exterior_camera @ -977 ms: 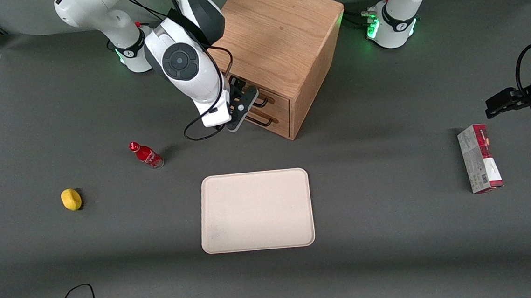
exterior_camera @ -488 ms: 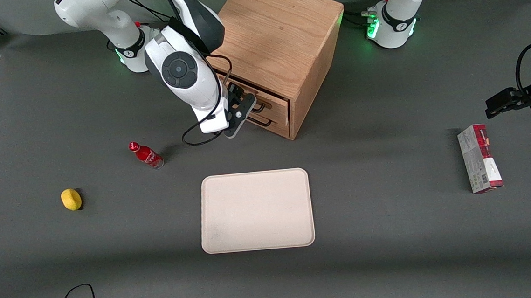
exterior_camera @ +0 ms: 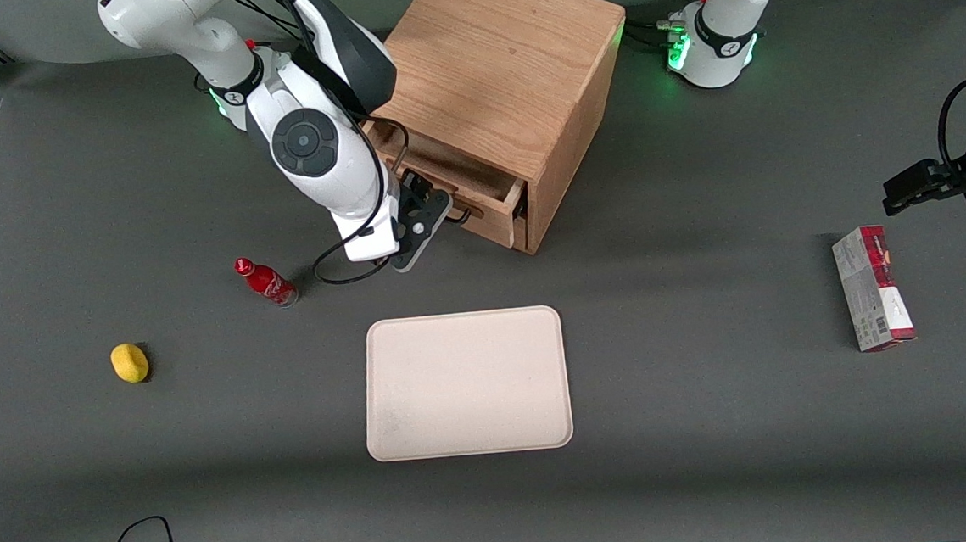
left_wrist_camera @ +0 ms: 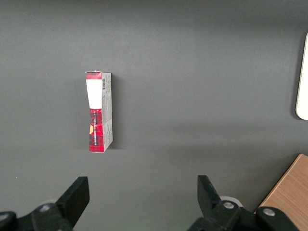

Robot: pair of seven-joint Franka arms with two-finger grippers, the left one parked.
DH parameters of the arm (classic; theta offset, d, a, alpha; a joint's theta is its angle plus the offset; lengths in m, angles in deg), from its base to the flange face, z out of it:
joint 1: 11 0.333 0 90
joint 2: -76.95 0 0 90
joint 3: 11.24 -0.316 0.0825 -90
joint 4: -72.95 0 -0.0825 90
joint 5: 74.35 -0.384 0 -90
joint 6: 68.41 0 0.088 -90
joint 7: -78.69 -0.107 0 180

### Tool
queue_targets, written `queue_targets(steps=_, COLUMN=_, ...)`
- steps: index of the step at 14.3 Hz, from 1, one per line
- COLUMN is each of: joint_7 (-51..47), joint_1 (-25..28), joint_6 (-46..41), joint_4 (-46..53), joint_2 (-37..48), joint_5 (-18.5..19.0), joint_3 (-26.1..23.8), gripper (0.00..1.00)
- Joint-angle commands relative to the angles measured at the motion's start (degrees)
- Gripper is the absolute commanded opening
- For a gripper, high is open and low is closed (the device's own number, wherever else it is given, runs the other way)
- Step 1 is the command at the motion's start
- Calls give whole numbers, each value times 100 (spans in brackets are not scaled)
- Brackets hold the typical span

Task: Open upper drawer
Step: 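Pull the handle outward with the right gripper, sliding the drawer open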

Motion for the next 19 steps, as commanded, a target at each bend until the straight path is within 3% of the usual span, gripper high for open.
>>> queue_targets(steps=1, joint_7=221, joint_1=-148, joint_6=-42, joint_4=414, joint_2=-318, joint_5=85, joint_3=11, gripper=100)
queue_targets(steps=4, joint_7=248, joint_1=-324, joint_6=-287, joint_4=773, joint_2=-537, joint_5=391, joint_3=11, gripper=100)
queue_targets(steps=19, joint_7=626, joint_1=-1018, joint_6=-744, joint_4=1785, joint_2=-1197, joint_5=366, joint_3=2, gripper=100)
